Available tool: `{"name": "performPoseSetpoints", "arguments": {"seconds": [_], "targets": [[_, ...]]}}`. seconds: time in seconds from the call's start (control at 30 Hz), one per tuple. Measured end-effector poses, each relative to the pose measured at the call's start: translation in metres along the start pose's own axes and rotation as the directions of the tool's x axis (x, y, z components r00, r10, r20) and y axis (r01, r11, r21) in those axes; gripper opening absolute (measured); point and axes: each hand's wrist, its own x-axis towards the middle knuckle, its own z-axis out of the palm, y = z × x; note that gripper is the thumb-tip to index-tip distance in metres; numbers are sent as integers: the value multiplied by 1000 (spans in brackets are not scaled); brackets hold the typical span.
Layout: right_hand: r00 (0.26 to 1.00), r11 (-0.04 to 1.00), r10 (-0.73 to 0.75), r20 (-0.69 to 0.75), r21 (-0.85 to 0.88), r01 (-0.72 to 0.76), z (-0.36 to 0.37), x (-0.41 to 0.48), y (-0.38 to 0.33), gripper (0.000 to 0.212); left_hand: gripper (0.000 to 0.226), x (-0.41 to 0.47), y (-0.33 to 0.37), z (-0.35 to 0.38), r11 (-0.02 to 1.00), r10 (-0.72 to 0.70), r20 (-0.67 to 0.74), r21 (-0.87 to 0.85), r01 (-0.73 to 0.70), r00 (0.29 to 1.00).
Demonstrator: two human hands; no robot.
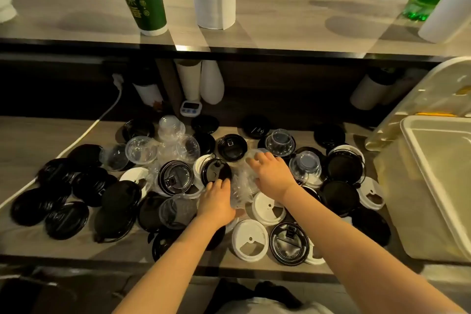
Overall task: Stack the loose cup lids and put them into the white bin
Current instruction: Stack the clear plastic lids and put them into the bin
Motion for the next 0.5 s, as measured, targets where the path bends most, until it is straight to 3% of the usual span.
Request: {"name": "performPoseSetpoints", "arguments": {"seconds": [0.13, 0.23, 0.37, 0.43, 0.5], "targets": [[1000, 999, 30, -4, -25, -30, 5, 1, -3, 49, 61, 4, -1, 4, 1000, -6, -72, -21, 4, 997], [996, 993, 85, -39, 86, -82, 9, -1, -3, 56, 59, 3, 0, 1, 996, 4, -100, -90, -13, 995], [932, 956, 137, -335, 291, -36, 10, -15, -8, 46, 65, -8, -1, -19, 995, 32, -168, -92, -48, 985], [910, 811, 260, -322, 584, -25, 3, -25, -16, 29, 63, -14, -2, -31, 993, 66, -211, -79, -84, 975], [953, 489, 290, -87, 869, -70, -8, -31, -24, 20, 63, -20, -5, -44, 990, 117, -285, -49, -136, 951]]}}
